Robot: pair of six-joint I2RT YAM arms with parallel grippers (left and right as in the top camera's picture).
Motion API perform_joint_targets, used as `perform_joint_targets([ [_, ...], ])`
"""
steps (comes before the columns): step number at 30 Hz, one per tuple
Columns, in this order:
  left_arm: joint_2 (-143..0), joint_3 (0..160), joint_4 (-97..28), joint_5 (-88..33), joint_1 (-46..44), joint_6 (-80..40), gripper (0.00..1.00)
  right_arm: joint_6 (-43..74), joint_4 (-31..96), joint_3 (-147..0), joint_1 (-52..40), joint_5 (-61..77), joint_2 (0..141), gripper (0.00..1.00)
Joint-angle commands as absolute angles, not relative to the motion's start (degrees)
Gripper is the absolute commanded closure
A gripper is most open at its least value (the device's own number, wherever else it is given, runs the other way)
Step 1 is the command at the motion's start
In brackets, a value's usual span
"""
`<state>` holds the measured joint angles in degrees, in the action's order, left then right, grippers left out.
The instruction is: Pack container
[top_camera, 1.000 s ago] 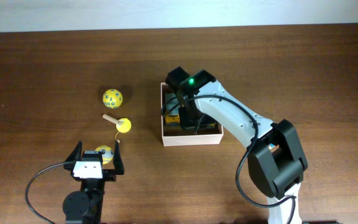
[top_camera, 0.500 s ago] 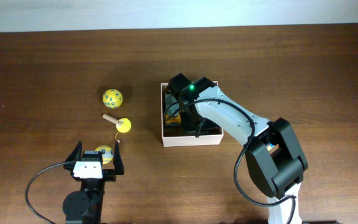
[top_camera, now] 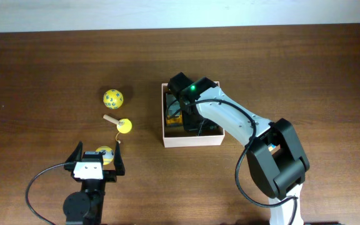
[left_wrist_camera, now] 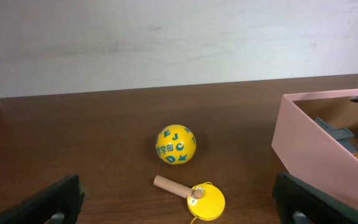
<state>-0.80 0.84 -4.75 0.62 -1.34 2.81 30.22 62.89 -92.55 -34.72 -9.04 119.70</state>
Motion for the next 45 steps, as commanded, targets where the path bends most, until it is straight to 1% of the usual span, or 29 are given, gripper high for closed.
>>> perform_joint_targets([
  [1, -0.6, 0.5, -4.8, 0.2, -1.0, 3.7, 0.01, 30.5, 62.5, -92.0, -34.8, -11.7, 118.1, 0.96],
  [18, -0.6, 0.5, -4.8, 0.2, -1.0, 3.7, 0.01, 30.0, 61.4, -92.0, -32.6, -13.3, 118.1, 0.96],
  [21, -0.6, 0.5, -4.8, 0.2, -1.0, 3.7, 0.01, 27.4, 60.5, -92.1, -32.9, -10.7, 118.1, 0.96],
  [34, -0.6, 0.5, -4.8, 0.2, -1.0, 3.7, 0.01, 25.8, 60.2, -94.7, -33.0, -7.5, 118.1, 0.96],
  [45, -0.6, 0.5, -4.8, 0.2, -1.0, 3.7, 0.01, 21.2, 53.7, -94.8, -32.9, -7.8, 118.1, 0.95],
])
